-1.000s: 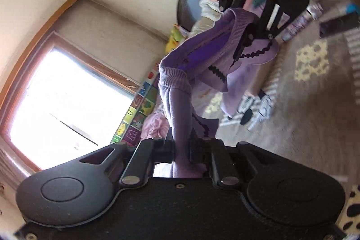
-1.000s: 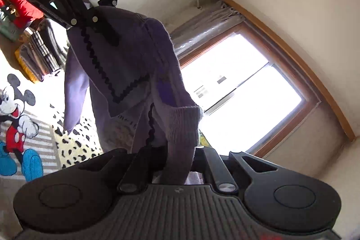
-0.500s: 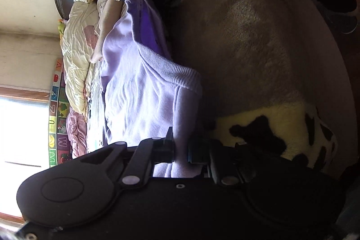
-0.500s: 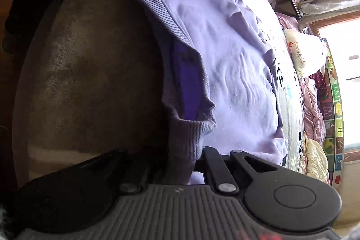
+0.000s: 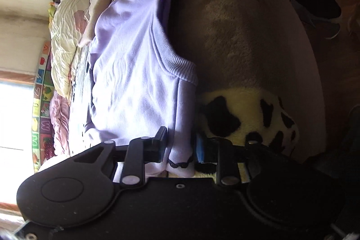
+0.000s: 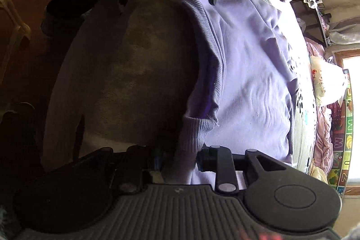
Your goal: Fold clothes
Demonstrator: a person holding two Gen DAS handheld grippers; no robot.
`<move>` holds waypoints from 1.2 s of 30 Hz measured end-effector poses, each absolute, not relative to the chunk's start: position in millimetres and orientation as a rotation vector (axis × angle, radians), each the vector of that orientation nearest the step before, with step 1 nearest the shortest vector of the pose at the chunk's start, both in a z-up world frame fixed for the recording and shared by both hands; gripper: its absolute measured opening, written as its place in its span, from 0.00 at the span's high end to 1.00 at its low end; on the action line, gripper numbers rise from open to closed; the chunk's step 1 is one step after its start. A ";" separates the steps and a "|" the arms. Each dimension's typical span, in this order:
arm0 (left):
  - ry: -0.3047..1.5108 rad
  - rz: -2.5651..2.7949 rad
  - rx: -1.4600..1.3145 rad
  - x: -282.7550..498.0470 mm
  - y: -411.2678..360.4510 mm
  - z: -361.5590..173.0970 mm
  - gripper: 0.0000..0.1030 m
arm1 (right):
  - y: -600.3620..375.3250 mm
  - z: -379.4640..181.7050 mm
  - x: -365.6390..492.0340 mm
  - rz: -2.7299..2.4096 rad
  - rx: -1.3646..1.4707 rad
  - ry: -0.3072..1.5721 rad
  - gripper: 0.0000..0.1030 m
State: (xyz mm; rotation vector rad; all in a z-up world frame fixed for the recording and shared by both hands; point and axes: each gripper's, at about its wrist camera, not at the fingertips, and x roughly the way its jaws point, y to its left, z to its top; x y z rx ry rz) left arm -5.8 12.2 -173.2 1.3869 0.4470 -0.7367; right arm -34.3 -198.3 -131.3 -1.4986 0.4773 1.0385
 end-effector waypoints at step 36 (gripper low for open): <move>0.756 -0.106 -0.254 75.9 126.9 -80.5 0.60 | -199.4 -63.0 36.7 0.733 -0.222 0.730 0.56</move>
